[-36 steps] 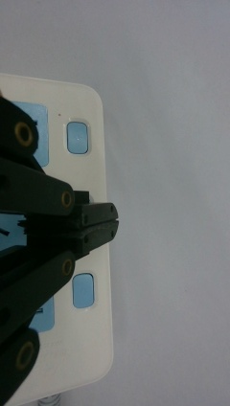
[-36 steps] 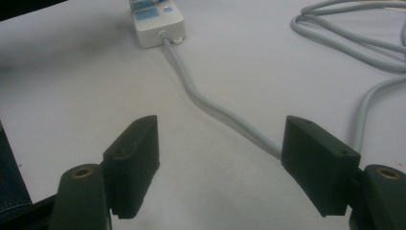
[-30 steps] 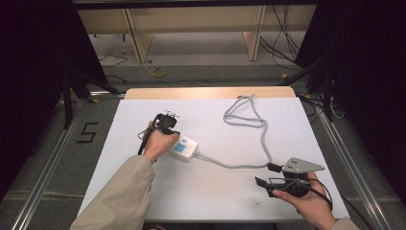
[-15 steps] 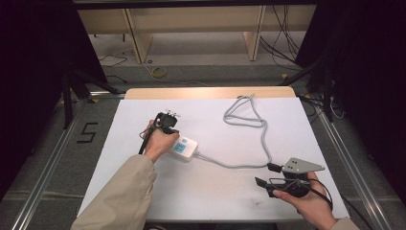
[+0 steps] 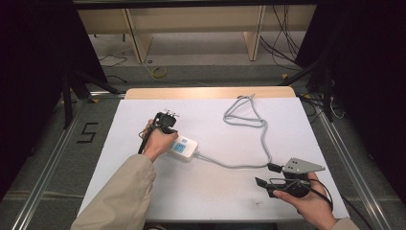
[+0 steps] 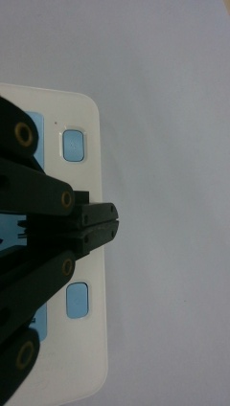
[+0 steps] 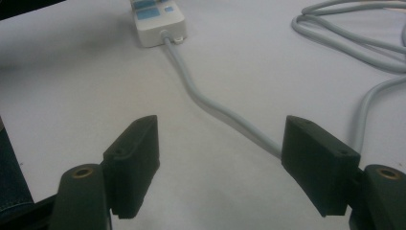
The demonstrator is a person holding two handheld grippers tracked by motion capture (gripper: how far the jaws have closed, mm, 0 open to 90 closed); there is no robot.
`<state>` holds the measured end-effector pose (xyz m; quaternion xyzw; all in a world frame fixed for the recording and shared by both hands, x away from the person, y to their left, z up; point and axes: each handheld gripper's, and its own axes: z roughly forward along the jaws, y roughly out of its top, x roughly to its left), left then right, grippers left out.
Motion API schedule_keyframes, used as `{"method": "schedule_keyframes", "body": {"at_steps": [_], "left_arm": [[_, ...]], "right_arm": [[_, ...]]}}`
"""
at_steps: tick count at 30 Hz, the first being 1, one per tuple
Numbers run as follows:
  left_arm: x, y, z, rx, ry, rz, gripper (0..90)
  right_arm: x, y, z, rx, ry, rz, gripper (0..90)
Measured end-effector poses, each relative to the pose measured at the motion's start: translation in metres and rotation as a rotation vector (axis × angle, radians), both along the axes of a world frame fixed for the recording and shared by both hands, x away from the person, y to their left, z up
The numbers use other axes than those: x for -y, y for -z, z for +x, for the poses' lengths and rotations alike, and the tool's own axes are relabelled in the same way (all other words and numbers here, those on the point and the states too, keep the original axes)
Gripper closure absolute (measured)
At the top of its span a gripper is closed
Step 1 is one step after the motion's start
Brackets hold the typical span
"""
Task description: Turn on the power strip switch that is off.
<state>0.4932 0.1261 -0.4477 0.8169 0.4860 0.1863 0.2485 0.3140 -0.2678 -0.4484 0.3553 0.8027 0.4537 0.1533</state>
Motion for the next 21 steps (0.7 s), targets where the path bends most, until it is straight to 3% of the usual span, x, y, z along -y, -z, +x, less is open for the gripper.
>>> {"method": "schedule_keyframes", "body": {"at_steps": [11,21], "left_arm": [[0.0013,0.0,0.0013,-0.012,0.002,0.007,90.0],[0.0071,-0.0016,0.0033,-0.024,0.01,0.059,90.0]], "right_arm": [[-0.0002,-0.0005,-0.0004,0.002,0.0,-0.004,29.8],[-0.0005,-0.0013,-0.0012,0.004,0.0,-0.003,29.8]]}}
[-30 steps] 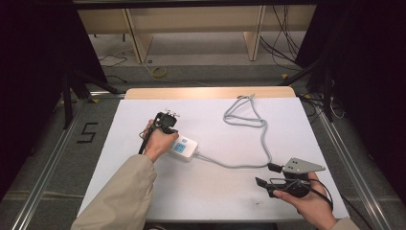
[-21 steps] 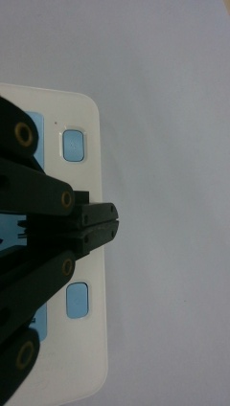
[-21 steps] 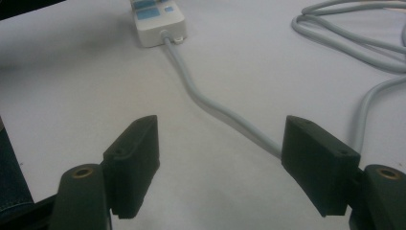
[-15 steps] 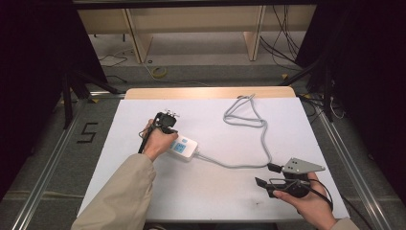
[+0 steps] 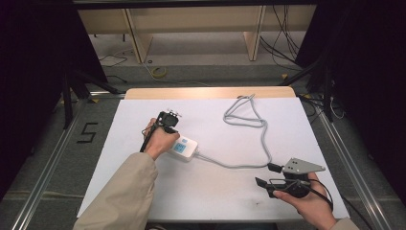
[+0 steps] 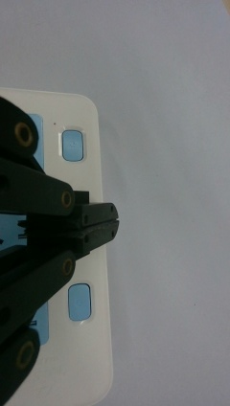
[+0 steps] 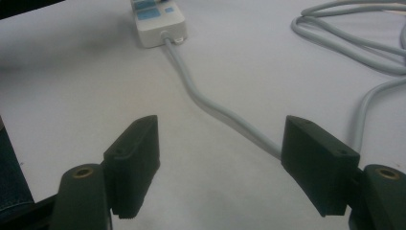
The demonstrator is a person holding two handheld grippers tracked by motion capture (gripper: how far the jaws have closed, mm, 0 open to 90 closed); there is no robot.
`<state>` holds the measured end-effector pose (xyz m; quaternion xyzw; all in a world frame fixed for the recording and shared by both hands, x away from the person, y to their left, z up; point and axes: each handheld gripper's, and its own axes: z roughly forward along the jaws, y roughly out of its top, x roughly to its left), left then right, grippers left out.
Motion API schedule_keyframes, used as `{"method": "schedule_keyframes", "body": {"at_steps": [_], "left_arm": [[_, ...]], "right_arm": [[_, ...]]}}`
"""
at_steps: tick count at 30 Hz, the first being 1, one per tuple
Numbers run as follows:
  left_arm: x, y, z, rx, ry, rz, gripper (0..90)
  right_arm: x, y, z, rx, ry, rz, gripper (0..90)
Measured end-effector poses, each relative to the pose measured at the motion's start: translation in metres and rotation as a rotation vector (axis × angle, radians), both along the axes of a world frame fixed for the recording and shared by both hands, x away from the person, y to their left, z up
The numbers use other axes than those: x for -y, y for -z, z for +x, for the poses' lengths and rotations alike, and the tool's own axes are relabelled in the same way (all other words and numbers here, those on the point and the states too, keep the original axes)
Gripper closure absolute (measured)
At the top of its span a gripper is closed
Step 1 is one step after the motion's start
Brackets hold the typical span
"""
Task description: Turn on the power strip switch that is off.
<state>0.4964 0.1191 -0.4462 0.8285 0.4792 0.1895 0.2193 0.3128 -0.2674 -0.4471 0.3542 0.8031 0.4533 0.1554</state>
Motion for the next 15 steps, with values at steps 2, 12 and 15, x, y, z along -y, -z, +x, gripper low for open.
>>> {"method": "schedule_keyframes", "body": {"at_steps": [2,12,15], "left_arm": [[-0.0004,-0.0002,0.0005,-0.006,0.0,-0.002,90.0],[0.0013,-0.0003,0.0009,-0.008,-0.007,0.007,90.0],[0.0012,-0.0003,0.0013,-0.011,-0.009,0.005,90.0]], "right_arm": [[-0.0001,0.0002,0.0,-0.001,0.0,0.0,29.8],[0.0,0.0,0.0001,0.002,-0.001,-0.001,29.9],[0.0,0.0,0.0,0.002,-0.001,-0.001,29.9]]}}
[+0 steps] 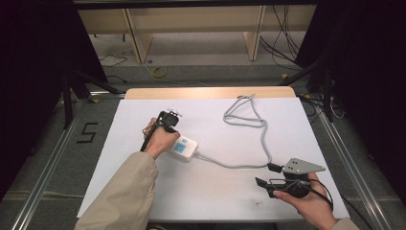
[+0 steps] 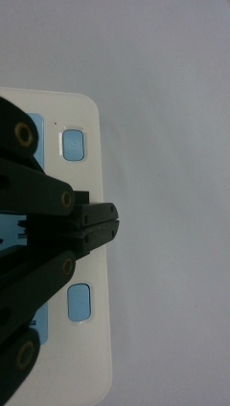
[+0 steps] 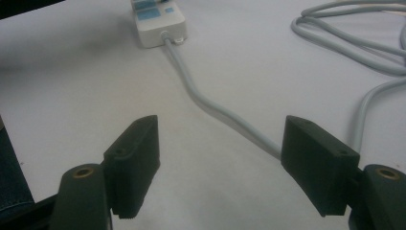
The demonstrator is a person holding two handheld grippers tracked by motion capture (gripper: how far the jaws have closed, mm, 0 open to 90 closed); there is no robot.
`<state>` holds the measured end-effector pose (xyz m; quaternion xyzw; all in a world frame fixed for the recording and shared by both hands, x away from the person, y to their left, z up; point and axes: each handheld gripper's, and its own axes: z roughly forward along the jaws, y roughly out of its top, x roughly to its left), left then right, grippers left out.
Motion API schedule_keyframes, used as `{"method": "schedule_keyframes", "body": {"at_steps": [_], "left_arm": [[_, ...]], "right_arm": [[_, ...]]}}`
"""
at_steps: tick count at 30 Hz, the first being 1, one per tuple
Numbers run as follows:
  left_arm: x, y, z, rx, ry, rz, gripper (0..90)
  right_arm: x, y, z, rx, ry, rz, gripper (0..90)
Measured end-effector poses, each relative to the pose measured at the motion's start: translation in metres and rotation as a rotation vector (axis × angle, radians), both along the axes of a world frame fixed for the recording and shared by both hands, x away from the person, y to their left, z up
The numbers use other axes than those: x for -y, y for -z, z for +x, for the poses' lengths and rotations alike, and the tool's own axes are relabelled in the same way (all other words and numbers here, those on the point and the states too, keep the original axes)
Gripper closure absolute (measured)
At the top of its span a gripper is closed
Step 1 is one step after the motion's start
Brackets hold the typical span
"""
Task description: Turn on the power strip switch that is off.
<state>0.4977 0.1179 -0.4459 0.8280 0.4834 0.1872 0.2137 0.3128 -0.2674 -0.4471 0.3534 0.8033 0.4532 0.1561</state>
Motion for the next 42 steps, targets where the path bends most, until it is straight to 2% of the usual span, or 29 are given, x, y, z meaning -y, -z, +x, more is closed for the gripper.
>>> {"method": "schedule_keyframes", "body": {"at_steps": [8,17,23,29,42], "left_arm": [[0.0004,0.0009,-0.0001,-0.002,0.005,0.008,90.0],[0.0002,0.0013,-0.0006,0.002,-0.004,-0.005,90.0],[0.0014,0.0013,-0.0014,0.013,0.007,0.014,90.0],[-0.0016,0.0013,-0.0005,0.01,0.006,-0.008,90.0],[-0.0027,0.0023,-0.0008,0.027,0.007,-0.015,89.9]], "right_arm": [[-0.0002,-0.0003,-0.0001,0.003,0.001,-0.001,29.8],[0.0002,-0.0004,0.0,0.004,0.002,-0.001,29.9],[0.0001,-0.0005,0.0,0.004,0.002,0.0,29.9],[0.0007,-0.0004,0.0001,0.006,0.002,0.0,29.9],[0.0006,-0.0006,0.0,0.006,0.002,0.0,29.9]]}}
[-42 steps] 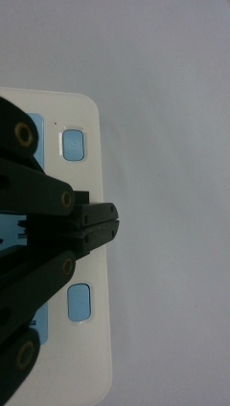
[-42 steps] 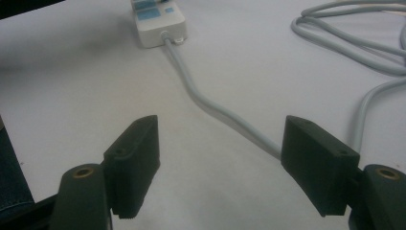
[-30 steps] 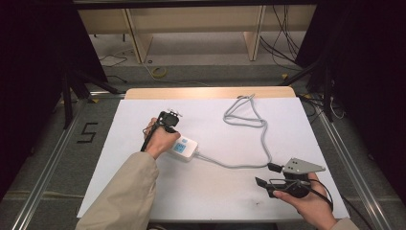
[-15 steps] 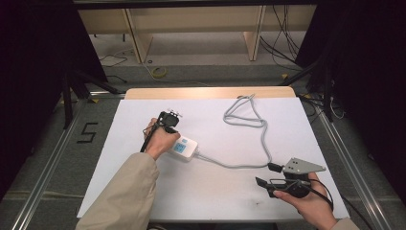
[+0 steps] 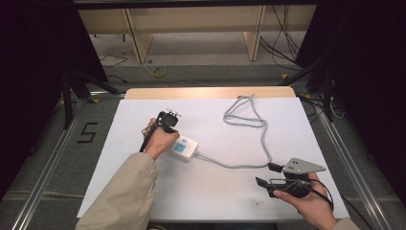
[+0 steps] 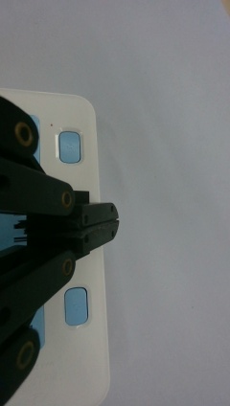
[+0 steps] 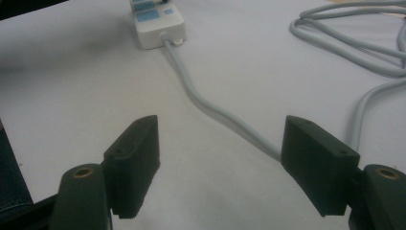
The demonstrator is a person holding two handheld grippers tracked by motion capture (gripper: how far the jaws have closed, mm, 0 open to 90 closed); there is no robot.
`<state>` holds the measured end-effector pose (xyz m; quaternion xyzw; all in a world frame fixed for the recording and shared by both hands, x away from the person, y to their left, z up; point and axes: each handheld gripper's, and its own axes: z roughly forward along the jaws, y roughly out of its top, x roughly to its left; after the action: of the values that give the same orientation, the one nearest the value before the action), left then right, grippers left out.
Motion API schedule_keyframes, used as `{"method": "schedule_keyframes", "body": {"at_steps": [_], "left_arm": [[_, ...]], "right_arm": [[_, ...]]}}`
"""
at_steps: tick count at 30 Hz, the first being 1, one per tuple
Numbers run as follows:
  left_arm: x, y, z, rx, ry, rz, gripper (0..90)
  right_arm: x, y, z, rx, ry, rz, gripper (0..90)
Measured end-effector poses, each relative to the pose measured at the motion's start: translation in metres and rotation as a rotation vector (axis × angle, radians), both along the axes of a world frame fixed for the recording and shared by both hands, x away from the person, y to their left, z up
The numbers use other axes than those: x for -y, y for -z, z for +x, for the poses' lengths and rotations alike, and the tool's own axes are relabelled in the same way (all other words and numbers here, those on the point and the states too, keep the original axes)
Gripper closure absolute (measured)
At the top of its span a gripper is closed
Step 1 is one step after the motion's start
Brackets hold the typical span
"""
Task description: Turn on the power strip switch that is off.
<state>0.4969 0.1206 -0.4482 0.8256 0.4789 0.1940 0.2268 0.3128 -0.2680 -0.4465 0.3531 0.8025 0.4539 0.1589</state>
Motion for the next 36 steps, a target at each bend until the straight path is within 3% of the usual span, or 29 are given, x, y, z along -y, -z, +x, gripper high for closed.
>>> {"method": "schedule_keyframes", "body": {"at_steps": [15,21,23,31,36], "left_arm": [[-0.002,0.0,-0.002,0.016,0.005,-0.011,89.8],[-0.004,-0.005,-0.003,0.048,0.013,-0.022,89.4],[-0.004,-0.006,-0.004,0.049,0.015,-0.03,83.1],[-0.008,-0.015,-0.01,0.095,0.033,-0.058,76.5],[-0.011,-0.019,-0.013,0.117,0.038,-0.098,64.1]], "right_arm": [[0.001,0.0,0.0,0.003,0.002,0.002,30.0],[0.001,0.0,0.0,0.002,0.0,0.001,30.0],[0.001,0.0,0.0,0.002,0.001,0.002,30.0],[0.001,0.0,0.0,0.0,0.003,0.002,30.0],[0.001,0.0,0.0,0.0,0.003,0.003,29.9]]}}
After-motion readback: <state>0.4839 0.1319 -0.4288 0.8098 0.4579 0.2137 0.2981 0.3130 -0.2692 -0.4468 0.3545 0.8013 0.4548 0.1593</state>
